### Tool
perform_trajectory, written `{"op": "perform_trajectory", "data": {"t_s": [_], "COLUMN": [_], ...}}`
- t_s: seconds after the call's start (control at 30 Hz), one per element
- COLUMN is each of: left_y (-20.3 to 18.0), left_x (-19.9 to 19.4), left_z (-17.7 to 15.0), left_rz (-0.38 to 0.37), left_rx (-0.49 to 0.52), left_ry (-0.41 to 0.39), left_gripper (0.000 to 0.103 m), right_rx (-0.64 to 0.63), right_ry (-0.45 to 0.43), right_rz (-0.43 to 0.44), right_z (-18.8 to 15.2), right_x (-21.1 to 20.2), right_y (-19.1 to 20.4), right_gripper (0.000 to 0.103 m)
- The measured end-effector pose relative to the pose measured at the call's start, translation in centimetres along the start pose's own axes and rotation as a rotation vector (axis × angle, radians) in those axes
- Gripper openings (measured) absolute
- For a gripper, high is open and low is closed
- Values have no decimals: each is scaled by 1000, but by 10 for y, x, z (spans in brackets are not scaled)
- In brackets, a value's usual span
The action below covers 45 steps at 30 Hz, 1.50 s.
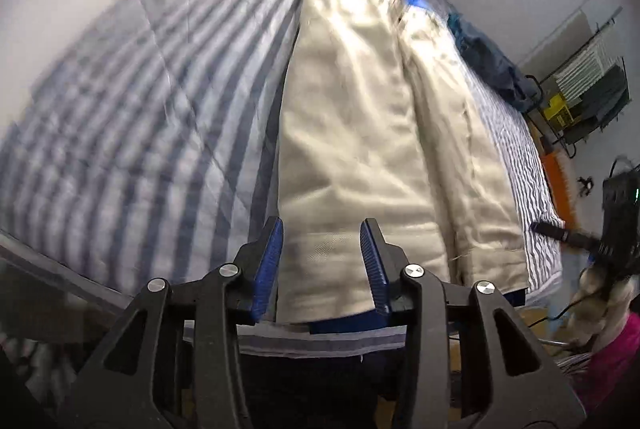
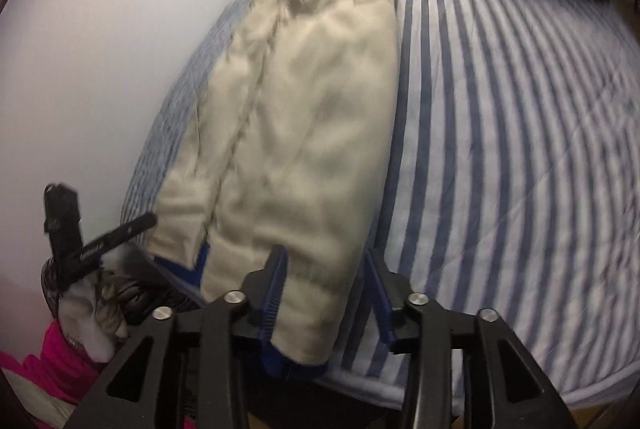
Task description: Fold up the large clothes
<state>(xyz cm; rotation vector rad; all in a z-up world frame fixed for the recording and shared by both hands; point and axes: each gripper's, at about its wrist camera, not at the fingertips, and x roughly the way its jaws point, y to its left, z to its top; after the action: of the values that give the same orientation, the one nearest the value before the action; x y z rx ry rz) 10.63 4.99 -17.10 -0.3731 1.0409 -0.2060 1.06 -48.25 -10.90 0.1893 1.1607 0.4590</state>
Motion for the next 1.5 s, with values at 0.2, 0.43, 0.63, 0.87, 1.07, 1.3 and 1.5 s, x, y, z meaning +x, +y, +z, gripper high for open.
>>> {"op": "perform_trajectory", "data": {"t_s": [0.2,0.43,0.63,0.87,1.07,1.3,1.5], "left_y": [-61,-129,-151,-160,-156,-158,-159], "left_x": [-6,50,86,107,112,113,115], "left_z": [4,-1,-12,-19,-17,-17,-18], "left_rz": [-131,-286,-322,-337,-371,-382,-398], "left_rx": [137,223,265,329,327,356,343], "left_ry": [-26,111,198,228,231,231,254], "left_gripper": [40,40,40,40,40,40,40], "right_rx": [-13,-82,-102,-50,5,-16,7], "right_ry": [-156,-177,-141,-122,-102,-74,-108], "right_rz": [-8,-91,-99,-52,-42,-61,-53], "right_z": [62,151,223,299,344,353,356], "right_x": [-19,4,44,115,172,199,183], "right_y": [-15,-27,-43,-63,-79,-80,-99], "right_gripper": [52,52,63,76,77,21,14]}}
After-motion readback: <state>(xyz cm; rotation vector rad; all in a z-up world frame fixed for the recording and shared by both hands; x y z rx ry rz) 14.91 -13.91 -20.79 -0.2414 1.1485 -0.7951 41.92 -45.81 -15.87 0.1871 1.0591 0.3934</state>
